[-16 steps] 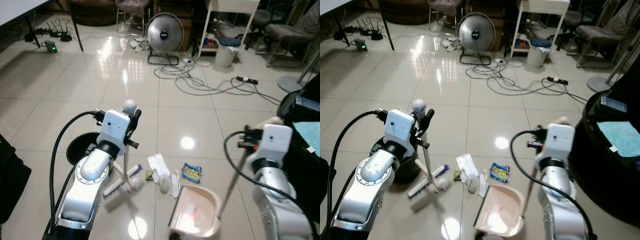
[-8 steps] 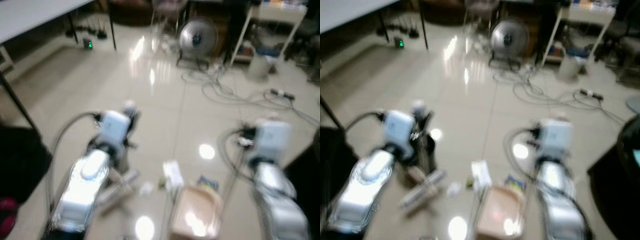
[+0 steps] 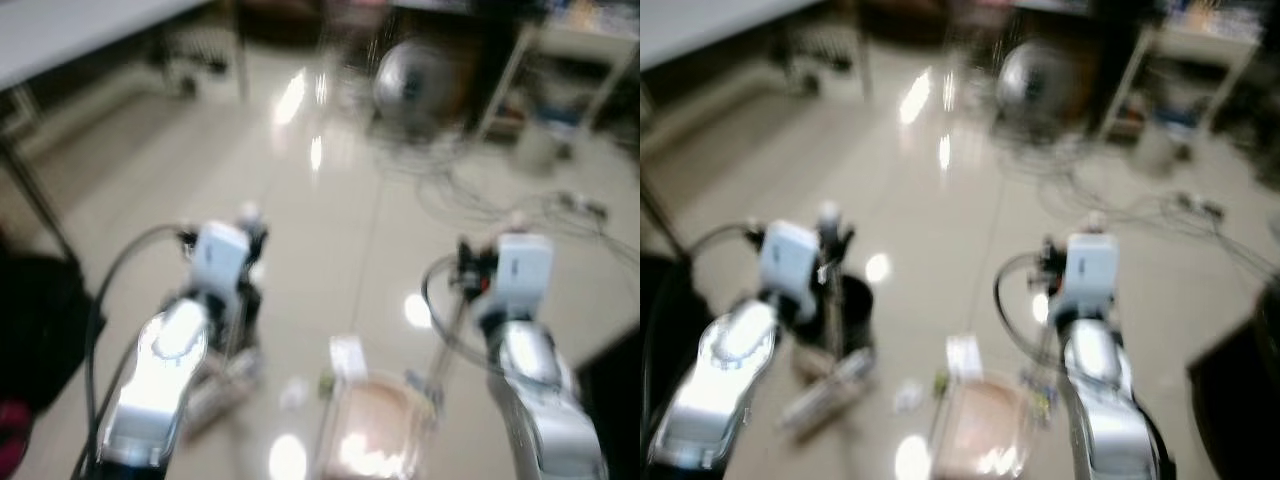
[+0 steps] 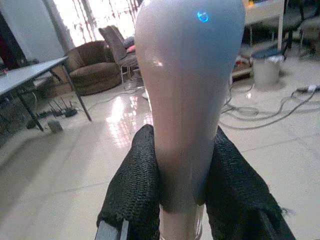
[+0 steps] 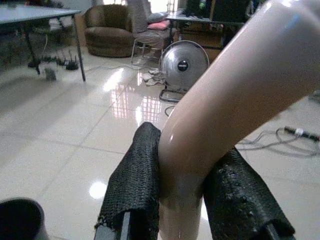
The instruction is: Sweep floor
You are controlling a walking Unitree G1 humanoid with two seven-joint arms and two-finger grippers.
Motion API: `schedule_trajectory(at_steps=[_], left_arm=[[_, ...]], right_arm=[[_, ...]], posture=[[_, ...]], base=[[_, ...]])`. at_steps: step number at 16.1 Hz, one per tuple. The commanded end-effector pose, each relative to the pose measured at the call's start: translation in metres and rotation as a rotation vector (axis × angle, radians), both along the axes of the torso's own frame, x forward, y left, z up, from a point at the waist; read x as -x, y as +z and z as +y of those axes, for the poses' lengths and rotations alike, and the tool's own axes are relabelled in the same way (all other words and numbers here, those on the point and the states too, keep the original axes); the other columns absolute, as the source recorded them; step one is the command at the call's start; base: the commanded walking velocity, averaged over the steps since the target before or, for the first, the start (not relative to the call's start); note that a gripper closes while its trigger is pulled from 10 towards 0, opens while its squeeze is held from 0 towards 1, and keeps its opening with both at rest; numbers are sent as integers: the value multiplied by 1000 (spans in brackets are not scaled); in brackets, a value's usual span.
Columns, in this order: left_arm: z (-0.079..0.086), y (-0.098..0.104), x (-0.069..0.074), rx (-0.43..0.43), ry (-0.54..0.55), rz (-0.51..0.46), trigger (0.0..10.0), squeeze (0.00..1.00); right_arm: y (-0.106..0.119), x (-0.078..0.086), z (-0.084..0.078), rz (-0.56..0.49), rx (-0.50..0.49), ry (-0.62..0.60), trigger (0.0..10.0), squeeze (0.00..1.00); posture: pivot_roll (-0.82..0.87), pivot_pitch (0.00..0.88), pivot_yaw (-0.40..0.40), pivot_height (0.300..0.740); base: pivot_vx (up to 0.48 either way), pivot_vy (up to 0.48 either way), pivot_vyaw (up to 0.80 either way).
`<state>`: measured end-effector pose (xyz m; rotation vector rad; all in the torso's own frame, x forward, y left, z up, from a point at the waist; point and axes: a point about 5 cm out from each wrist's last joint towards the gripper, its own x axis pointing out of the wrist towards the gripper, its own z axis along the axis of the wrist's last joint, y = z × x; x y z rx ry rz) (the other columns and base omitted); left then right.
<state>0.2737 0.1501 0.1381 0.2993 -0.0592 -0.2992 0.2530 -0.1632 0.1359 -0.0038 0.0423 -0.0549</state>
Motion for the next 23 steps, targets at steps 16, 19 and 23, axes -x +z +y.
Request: schedule_trajectory(at_steps=[16,19,23], left_arm=[[-14,-10,4,-14,-50,17,10000,0],[-13,-12,4,-8,-51,17,10000,0],[-13,-9,2,6,-49,3,10000,0]], right_arm=[[3,-2,-16,-37,9,-78,10000,0],[3,-2,-16,-36,8,-82,10000,0],[2,1,-17,-30,4,-89,10000,0]], posture=[[10,22,-34,740],[9,23,-33,740],[6,26,-31,740]], base=[[0,0,-100],[0,0,-800],[0,0,-800]])
